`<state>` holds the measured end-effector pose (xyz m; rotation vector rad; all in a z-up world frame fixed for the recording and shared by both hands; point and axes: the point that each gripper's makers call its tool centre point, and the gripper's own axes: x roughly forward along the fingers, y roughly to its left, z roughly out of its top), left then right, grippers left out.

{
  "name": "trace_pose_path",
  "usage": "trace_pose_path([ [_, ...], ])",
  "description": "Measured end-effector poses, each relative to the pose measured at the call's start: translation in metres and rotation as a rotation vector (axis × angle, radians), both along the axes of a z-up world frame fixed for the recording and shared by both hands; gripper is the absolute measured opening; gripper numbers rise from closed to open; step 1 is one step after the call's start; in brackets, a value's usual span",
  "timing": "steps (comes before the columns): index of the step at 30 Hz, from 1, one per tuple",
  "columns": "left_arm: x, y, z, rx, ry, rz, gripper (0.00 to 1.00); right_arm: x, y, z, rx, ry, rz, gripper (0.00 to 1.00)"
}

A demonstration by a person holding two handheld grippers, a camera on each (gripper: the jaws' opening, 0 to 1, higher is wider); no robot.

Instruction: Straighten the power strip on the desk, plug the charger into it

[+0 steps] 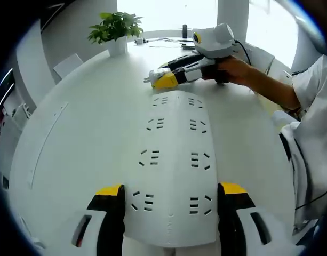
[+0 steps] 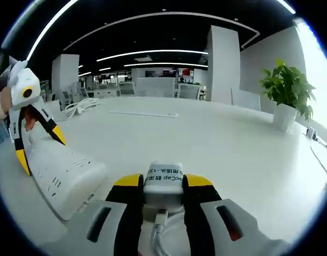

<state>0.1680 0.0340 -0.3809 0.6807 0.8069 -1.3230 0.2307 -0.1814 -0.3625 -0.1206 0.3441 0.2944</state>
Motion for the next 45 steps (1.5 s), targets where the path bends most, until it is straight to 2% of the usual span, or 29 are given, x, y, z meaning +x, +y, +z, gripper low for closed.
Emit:
trace_pose_path([
  [1,0.0,0.0,0.0,0.0,0.0,0.001,0.71,-0.001,0.001,0.0,0.0,0.0,0.018,0.28],
  [4,0.0,0.0,0.0,-0.002,0.001,0.0,0.71,-0.004,0.01,-0.001,-0.054,-0.008,0.156,0.28],
  [5,0.0,0.0,0.0,-0.002,0.004,0.0,0.71,-0.006,0.014,-0.001,-0.047,-0.005,0.242,0.28],
  [8,0.0,0.0,-0.001,0.001,0.002,0.001,0.71,-0.006,0.013,-0.003,0.006,0.063,0.311,0.28],
  [10,0.0,0.0,-0.001,0.0,0.002,0.002,0.71,-0.003,0.012,-0.004,0.033,0.114,0.331,0.28],
  [12,0.0,0.0,-0.001,-0.001,0.003,0.002,0.71,-0.003,0.013,-0.004,0.047,0.138,0.343,0.28],
  [13,0.0,0.0,-0.001,-0.002,0.004,0.002,0.71,-0.003,0.01,-0.002,0.065,0.192,0.328,0.28],
  [14,0.001,0.0,-0.001,-0.003,0.005,0.002,0.71,-0.003,0.01,-0.002,0.069,0.203,0.322,0.28],
  [15,0.001,0.001,-0.001,-0.001,0.006,0.001,0.71,-0.007,0.009,0.002,0.093,0.259,0.306,0.28],
  [17,0.001,0.001,-0.001,0.004,0.007,0.001,0.71,-0.022,0.02,0.012,0.131,0.316,0.333,0.28],
  [18,0.001,0.001,-0.001,0.004,0.008,0.002,0.71,-0.031,0.029,0.019,0.134,0.336,0.368,0.27],
  [20,0.001,0.001,-0.001,-0.001,0.007,0.002,0.71,-0.044,0.038,0.03,0.122,0.368,0.382,0.27],
  [23,0.001,0.001,-0.001,-0.005,0.005,0.003,0.71,-0.067,0.056,0.043,0.149,0.479,0.405,0.27],
  [25,0.001,0.001,-0.001,-0.003,0.006,0.005,0.71,-0.086,0.071,0.047,0.159,0.564,0.415,0.28],
  [28,0.001,0.0,-0.001,0.001,0.006,0.005,0.71,-0.096,0.08,0.046,0.133,0.66,0.391,0.28],
  [31,0.001,0.0,-0.001,-0.001,0.005,0.007,0.71,-0.095,0.085,0.043,0.105,0.694,0.382,0.28],
  [35,0.0,-0.001,-0.001,0.0,0.004,0.008,0.71,-0.099,0.096,0.035,0.129,0.795,0.346,0.28],
  [37,0.0,-0.001,-0.001,0.001,0.004,0.01,0.71,-0.098,0.098,0.031,0.126,0.813,0.334,0.28],
  [40,0.0,-0.001,-0.001,0.007,0.004,0.02,0.71,-0.092,0.091,0.025,0.106,0.86,0.276,0.28],
  [45,0.0,-0.001,-0.001,0.008,0.003,0.028,0.71,-0.085,0.089,0.026,0.101,0.905,0.239,0.28],
])
